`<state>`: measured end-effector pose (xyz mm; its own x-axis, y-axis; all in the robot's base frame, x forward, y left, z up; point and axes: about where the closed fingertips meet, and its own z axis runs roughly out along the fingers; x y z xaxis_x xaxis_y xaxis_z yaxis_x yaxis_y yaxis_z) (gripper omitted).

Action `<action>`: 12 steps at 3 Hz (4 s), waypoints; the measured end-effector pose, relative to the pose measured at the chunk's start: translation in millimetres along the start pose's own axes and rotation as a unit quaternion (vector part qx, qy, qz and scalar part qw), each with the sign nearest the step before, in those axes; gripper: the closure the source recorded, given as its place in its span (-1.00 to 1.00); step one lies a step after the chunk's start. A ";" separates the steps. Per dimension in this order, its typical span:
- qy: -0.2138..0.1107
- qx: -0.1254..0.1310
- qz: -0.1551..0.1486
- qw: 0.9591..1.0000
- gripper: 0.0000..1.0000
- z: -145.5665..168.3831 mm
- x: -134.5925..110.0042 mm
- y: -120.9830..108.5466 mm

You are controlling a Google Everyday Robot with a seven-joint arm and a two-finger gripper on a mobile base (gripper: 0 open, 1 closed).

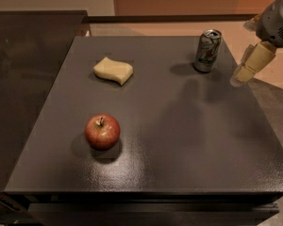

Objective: Knock 7up can over

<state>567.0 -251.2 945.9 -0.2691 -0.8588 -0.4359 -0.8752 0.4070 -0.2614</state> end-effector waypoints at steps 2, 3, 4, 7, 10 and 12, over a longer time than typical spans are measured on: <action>-0.051 0.019 0.053 0.997 -1.00 32.9 4.1 -49.4; -0.078 0.016 0.073 0.994 -1.00 50.1 6.8 -63.4; -0.111 0.011 0.088 0.990 -1.00 67.0 7.2 -74.2; -0.175 -0.020 0.101 0.979 -1.00 103.8 -14.7 -87.9; -0.204 -0.044 0.094 0.973 0.30 116.1 -28.5 -85.3; -0.207 -0.052 0.079 0.974 1.00 89.1 -36.7 -63.3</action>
Offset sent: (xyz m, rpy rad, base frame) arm 0.0840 -0.0252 -0.0263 0.2009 -0.0564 -0.1307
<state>668.1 -217.7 901.8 -0.2368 -0.5802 -0.7793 -0.8783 0.4707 -0.0836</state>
